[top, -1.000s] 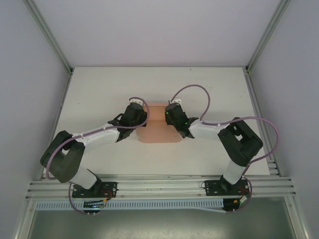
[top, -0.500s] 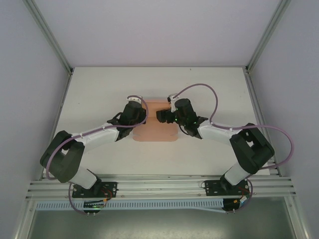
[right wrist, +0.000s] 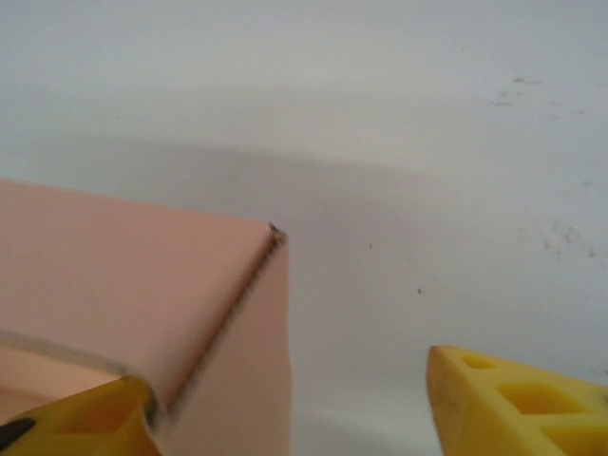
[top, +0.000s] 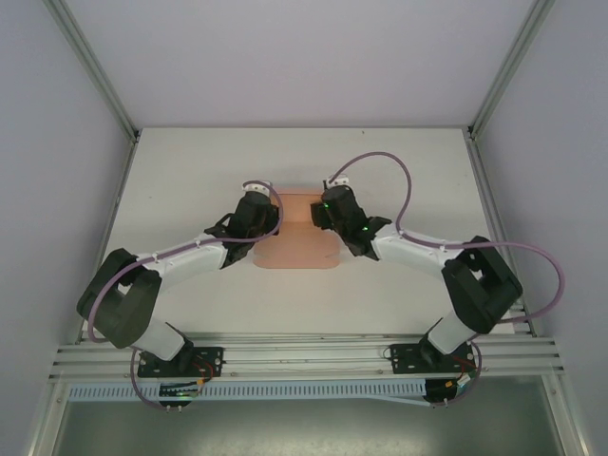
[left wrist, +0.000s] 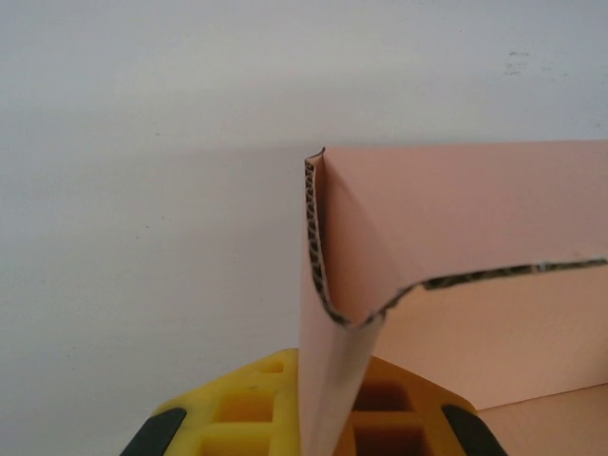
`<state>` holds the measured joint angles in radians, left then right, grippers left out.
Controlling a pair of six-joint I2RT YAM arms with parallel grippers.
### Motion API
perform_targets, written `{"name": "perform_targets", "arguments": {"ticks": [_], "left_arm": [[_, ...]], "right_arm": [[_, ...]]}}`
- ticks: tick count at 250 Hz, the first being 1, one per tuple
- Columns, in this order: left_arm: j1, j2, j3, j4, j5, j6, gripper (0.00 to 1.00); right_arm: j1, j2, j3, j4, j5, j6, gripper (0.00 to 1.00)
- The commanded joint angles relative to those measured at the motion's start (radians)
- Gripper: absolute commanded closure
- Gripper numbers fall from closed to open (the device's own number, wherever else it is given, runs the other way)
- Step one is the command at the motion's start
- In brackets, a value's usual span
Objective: Assemble paper box
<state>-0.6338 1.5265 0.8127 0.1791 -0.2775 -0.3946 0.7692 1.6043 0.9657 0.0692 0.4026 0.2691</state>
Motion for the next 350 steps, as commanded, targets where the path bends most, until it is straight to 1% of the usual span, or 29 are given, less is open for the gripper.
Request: {"name": "perform_targets", "arguments": {"ticks": [1,10,26,56,74,108,143,161,174,185,216,237,247,261,277,305,325,338,350], "left_arm": [[0.000,0.016,0.036,0.009,-0.015,-0.024,1.00],[0.000,0.015,0.036,0.006,-0.021,-0.024,1.00],[0.000,0.013,0.033,0.006,-0.032,-0.024,1.00],[0.000,0.026,0.042,-0.001,-0.045,-0.028,1.00],[0.000,0.039,0.051,-0.010,-0.040,-0.034,1.00],[0.000,0.046,0.062,-0.013,-0.037,-0.040,1.00],[-0.001,0.040,0.058,-0.012,-0.043,-0.047,1.00],[0.000,0.040,0.061,-0.016,-0.047,-0.048,1.00],[0.000,0.046,0.065,-0.020,-0.058,-0.049,1.00],[0.000,0.056,0.074,-0.033,-0.069,-0.047,1.00],[0.001,0.115,0.142,-0.131,-0.115,-0.055,1.00],[0.000,0.177,0.235,-0.290,-0.204,-0.069,1.00],[0.000,0.231,0.287,-0.367,-0.244,-0.074,1.00],[0.000,0.272,0.324,-0.428,-0.278,-0.070,1.00],[0.000,0.295,0.326,-0.440,-0.282,-0.042,1.00],[0.000,0.317,0.328,-0.489,-0.331,-0.008,1.00],[0.002,0.323,0.318,-0.500,-0.350,0.040,1.00],[0.001,0.325,0.316,-0.501,-0.342,0.062,0.95],[0.002,0.316,0.305,-0.477,-0.299,0.070,0.92]], "right_arm": [[0.024,0.075,0.078,-0.074,0.203,0.067,0.54],[0.026,0.092,0.097,-0.104,0.220,0.082,0.60],[0.032,0.104,0.116,-0.134,0.225,0.091,0.62],[0.045,0.106,0.117,-0.138,0.229,0.094,0.61],[0.044,0.105,0.119,-0.142,0.230,0.096,0.58],[0.044,0.096,0.115,-0.145,0.213,0.095,0.58],[0.043,0.091,0.108,-0.128,0.173,0.099,0.74],[0.043,0.101,0.113,-0.120,0.145,0.101,0.84],[0.044,0.109,0.117,-0.116,0.129,0.105,0.95],[0.043,0.113,0.121,-0.113,0.124,0.110,1.00],[0.044,0.115,0.130,-0.110,0.122,0.126,1.00],[0.045,0.113,0.137,-0.123,0.137,0.129,1.00],[0.045,0.112,0.138,-0.130,0.144,0.130,1.00],[0.045,0.109,0.139,-0.140,0.158,0.130,1.00],[0.047,0.103,0.139,-0.141,0.165,0.120,1.00],[0.047,0.095,0.140,-0.152,0.192,0.099,1.00],[0.046,0.098,0.141,-0.155,0.194,0.083,1.00],[0.045,0.099,0.142,-0.154,0.191,0.071,1.00],[0.046,0.098,0.141,-0.147,0.180,0.068,1.00]]}}
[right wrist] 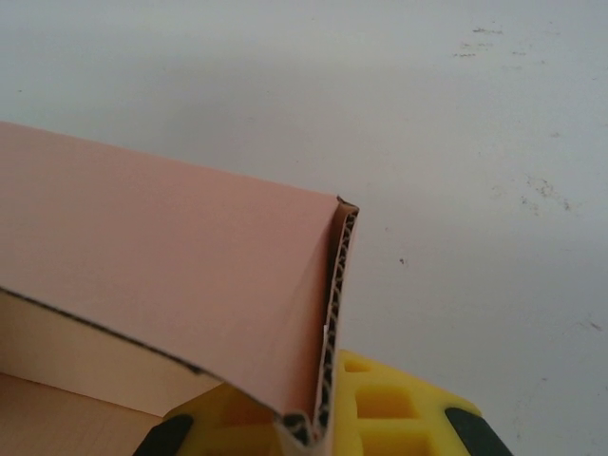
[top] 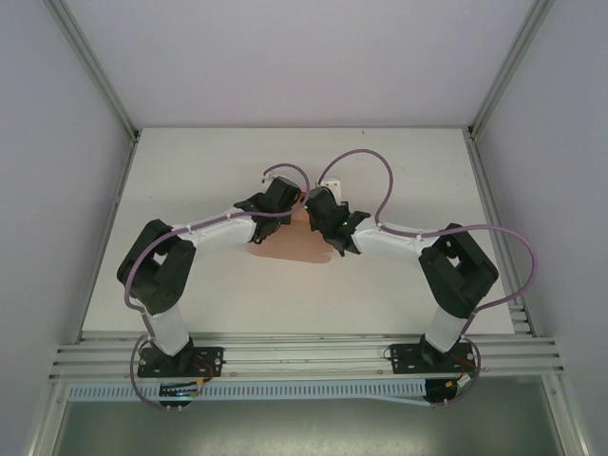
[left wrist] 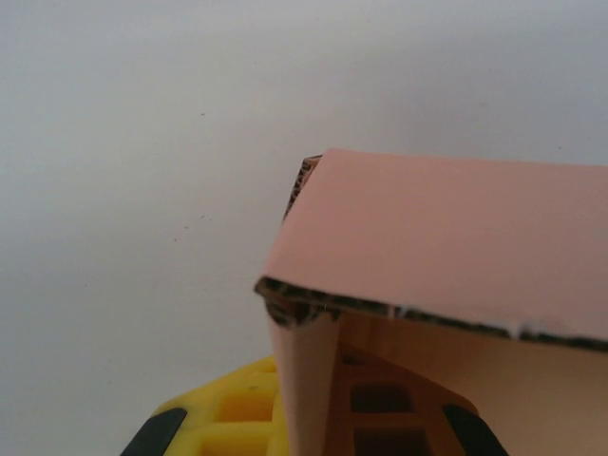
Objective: Assemble paper box
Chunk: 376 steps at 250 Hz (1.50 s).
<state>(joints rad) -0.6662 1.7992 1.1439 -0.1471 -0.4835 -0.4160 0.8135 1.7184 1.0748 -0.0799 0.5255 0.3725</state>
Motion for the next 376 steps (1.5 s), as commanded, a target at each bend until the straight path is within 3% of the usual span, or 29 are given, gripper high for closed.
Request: {"name": "perform_targets", "arguments": {"ticks": [1,21,69,101,123,150,193,218,241,258,269,301,318,324,376], "left_arm": [[0.034,0.042,-0.027,-0.147,-0.088,0.093,0.91],[0.034,0.022,-0.047,-0.090,-0.023,0.095,0.89],[0.033,0.087,0.019,-0.176,-0.224,0.193,0.95],[0.033,0.044,-0.054,-0.036,-0.147,0.366,0.95],[0.034,0.017,-0.061,-0.039,-0.136,0.328,0.88],[0.033,0.061,0.014,-0.156,-0.179,0.252,0.90],[0.032,-0.015,-0.044,-0.022,0.151,0.200,0.88],[0.033,-0.079,-0.081,0.078,0.327,0.185,0.73],[0.034,-0.115,-0.074,0.103,0.405,0.177,0.71],[0.033,-0.133,-0.070,0.106,0.452,0.176,0.62],[0.034,-0.148,-0.074,0.109,0.469,0.168,0.50],[0.035,-0.192,-0.082,0.099,0.469,0.149,0.30],[0.041,-0.219,-0.107,0.086,0.453,0.133,0.14],[0.046,-0.231,-0.111,0.078,0.448,0.124,0.02],[0.134,-0.420,-0.225,0.087,0.534,0.082,0.02]], "right_arm": [[0.001,-0.016,0.032,0.003,0.056,-0.034,1.00],[0.001,-0.022,0.019,0.036,0.028,-0.036,1.00],[0.001,-0.026,0.020,0.042,0.010,-0.052,1.00],[0.001,-0.019,0.037,0.005,0.017,-0.075,1.00],[0.002,-0.027,0.035,-0.005,0.022,-0.078,1.00],[0.002,-0.032,0.032,0.002,0.010,-0.074,1.00],[0.002,-0.028,0.020,0.026,-0.018,-0.061,1.00],[0.001,-0.036,0.008,0.043,-0.028,-0.059,1.00],[0.001,-0.044,-0.001,0.046,-0.030,-0.057,1.00],[0.001,-0.048,-0.004,0.044,-0.032,-0.050,1.00],[0.001,-0.051,-0.007,0.042,-0.033,-0.049,1.00],[0.000,-0.053,-0.008,0.023,-0.029,-0.050,1.00],[-0.009,-0.054,-0.004,-0.001,-0.035,-0.053,1.00],[-0.013,-0.056,-0.002,-0.014,-0.041,-0.058,1.00],[-0.079,-0.082,0.017,-0.162,-0.179,-0.183,1.00]]}}
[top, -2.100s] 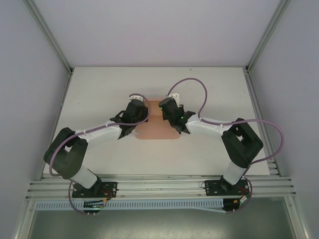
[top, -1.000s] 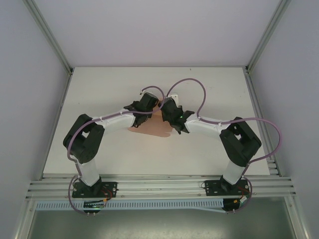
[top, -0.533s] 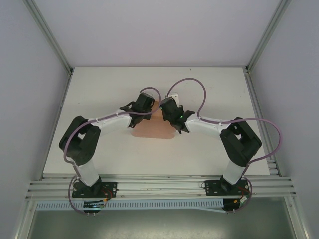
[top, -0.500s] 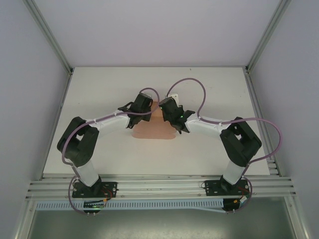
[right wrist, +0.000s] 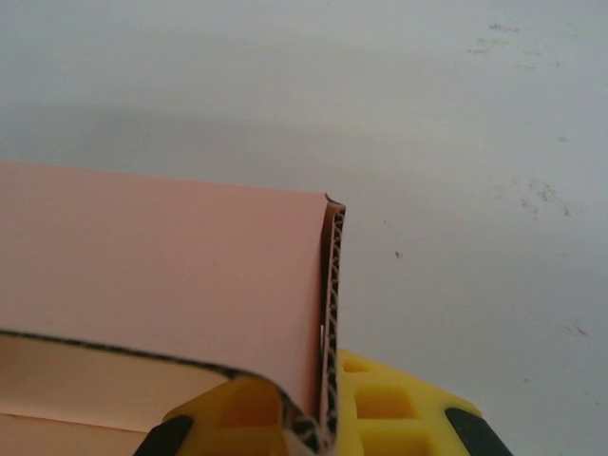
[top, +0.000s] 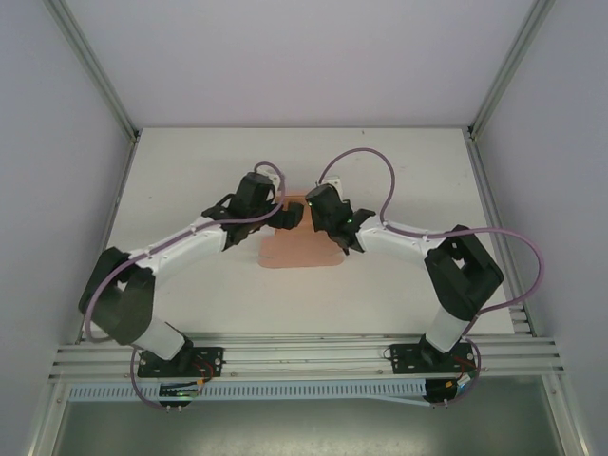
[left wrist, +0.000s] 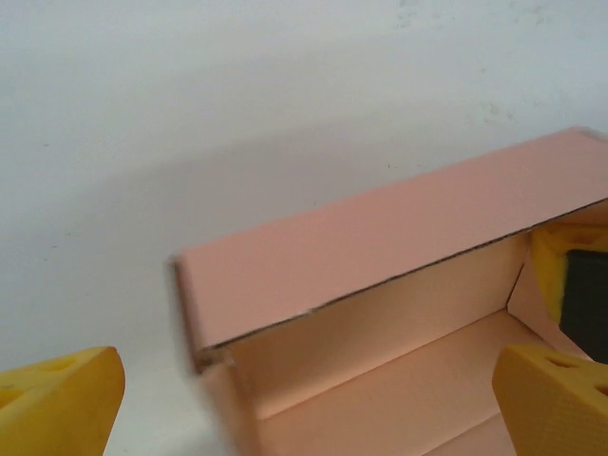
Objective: Assemble paper box
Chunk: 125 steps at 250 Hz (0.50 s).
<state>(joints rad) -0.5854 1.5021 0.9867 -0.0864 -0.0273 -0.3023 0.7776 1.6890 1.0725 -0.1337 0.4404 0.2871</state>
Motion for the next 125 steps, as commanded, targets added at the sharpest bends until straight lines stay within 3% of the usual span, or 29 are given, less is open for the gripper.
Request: {"name": "perform_targets", "arguments": {"ticks": [1,26,58,86,97,125], "left_arm": [[0.055,-0.128,-0.070,0.028,0.081,-0.031,0.01],[0.076,-0.250,-0.125,0.044,0.101,-0.029,0.02],[0.114,-0.341,-0.142,-0.006,0.052,-0.046,0.01],[0.148,-0.365,-0.172,-0.009,0.057,-0.062,0.01],[0.168,-0.363,-0.185,-0.009,0.087,-0.075,0.02],[0.213,-0.346,-0.243,0.043,0.167,-0.105,0.01]], "right_arm": [[-0.045,-0.053,0.019,-0.108,-0.099,-0.103,1.00],[-0.094,-0.065,0.046,-0.210,-0.258,-0.278,1.00],[-0.137,-0.040,0.157,-0.479,-0.471,-0.707,1.00],[-0.099,-0.015,0.211,-0.594,-0.405,-1.136,1.00],[-0.092,0.004,0.232,-0.565,-0.343,-1.222,1.00],[-0.097,0.100,0.374,-0.630,-0.323,-1.387,1.00]]}}
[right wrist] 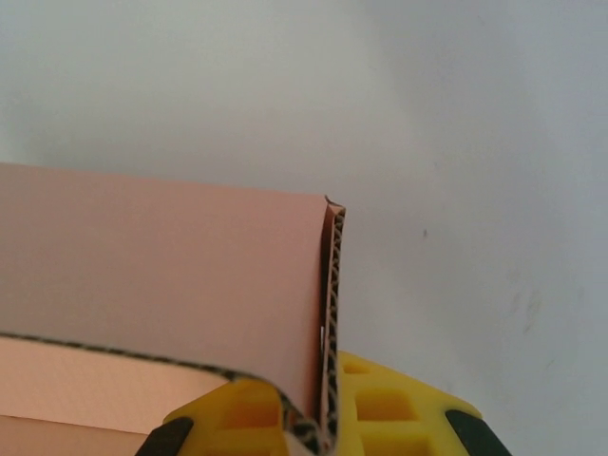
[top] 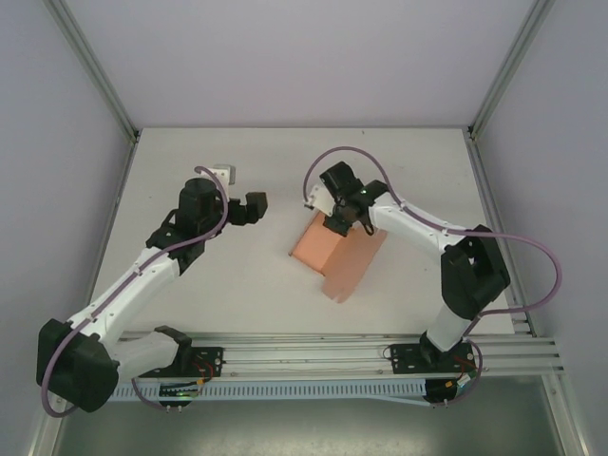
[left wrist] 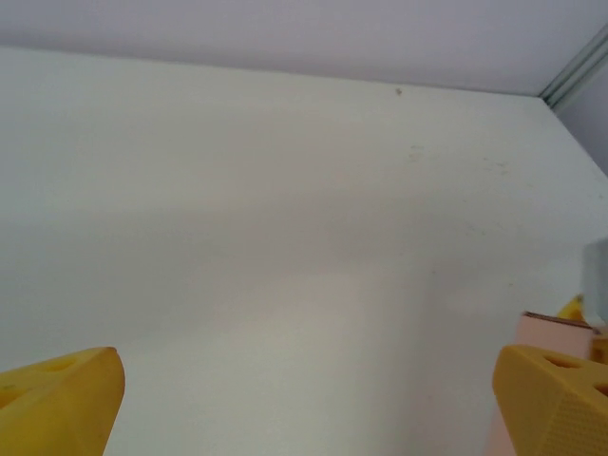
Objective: Assemble paper box
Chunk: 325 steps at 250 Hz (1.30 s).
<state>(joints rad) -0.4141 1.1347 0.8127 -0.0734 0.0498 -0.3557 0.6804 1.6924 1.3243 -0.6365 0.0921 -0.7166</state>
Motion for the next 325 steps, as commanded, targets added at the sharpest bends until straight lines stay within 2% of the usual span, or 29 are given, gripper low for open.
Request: {"name": "perform_targets", "arguments": {"ticks": [1,20,50,96,118,143,188,204,214,226,232,236,239,256,277,285,308,325], "left_arm": [[0.044,0.022,-0.071,0.033,0.094,-0.053,0.01],[0.078,0.039,-0.102,0.069,0.158,-0.075,0.01],[0.111,0.069,-0.100,0.043,0.160,-0.086,0.01],[0.124,0.056,-0.119,0.017,0.160,-0.094,0.02],[0.126,0.031,-0.140,0.017,0.149,-0.088,0.02],[0.126,0.019,-0.155,0.015,0.143,-0.085,0.02],[0.127,0.023,-0.158,0.024,0.160,-0.081,0.02],[0.128,0.027,-0.159,0.036,0.179,-0.080,0.01],[0.127,0.031,-0.161,0.045,0.189,-0.082,0.01],[0.127,0.037,-0.161,0.055,0.195,-0.084,0.01],[0.127,0.041,-0.164,0.060,0.198,-0.085,0.01],[0.127,0.043,-0.164,0.063,0.201,-0.086,0.01],[0.127,0.047,-0.165,0.065,0.204,-0.087,0.01],[0.127,0.064,-0.158,0.075,0.218,-0.085,0.02],[0.127,0.095,-0.141,0.081,0.240,-0.080,0.01],[0.127,0.108,-0.130,0.079,0.246,-0.076,0.02],[0.128,0.143,-0.101,0.063,0.256,-0.067,0.01],[0.127,0.159,-0.091,0.064,0.260,-0.065,0.01]], "right_arm": [[0.000,0.100,0.127,-0.129,0.026,-0.390,1.00],[0.000,0.195,0.228,-0.190,0.065,-0.480,1.00],[0.016,0.349,0.397,-0.310,0.098,-0.572,1.00],[0.053,0.460,0.440,-0.192,0.180,-0.727,1.00],[0.065,0.499,0.496,-0.231,0.149,-0.713,0.89],[0.078,0.516,0.518,-0.243,0.137,-0.676,0.65],[0.085,0.425,0.439,-0.119,0.140,-0.554,0.52],[0.090,0.342,0.368,-0.011,0.144,-0.481,0.49],[0.095,0.279,0.312,0.073,0.148,-0.395,0.40],[0.102,0.198,0.251,0.166,0.166,-0.256,0.34],[0.104,0.149,0.220,0.207,0.180,-0.178,0.21],[0.107,0.122,0.198,0.236,0.197,-0.122,0.06],[0.107,0.099,0.180,0.259,0.212,-0.079,0.02],[0.107,-0.033,0.064,0.360,0.293,0.159,0.01],[0.084,-0.202,-0.085,0.407,0.322,0.448,0.01],[0.065,-0.266,-0.136,0.402,0.292,0.561,0.01],[-0.027,-0.415,-0.243,0.301,0.102,0.804,0.01],[-0.062,-0.503,-0.307,0.229,0.094,0.899,0.01]]}}
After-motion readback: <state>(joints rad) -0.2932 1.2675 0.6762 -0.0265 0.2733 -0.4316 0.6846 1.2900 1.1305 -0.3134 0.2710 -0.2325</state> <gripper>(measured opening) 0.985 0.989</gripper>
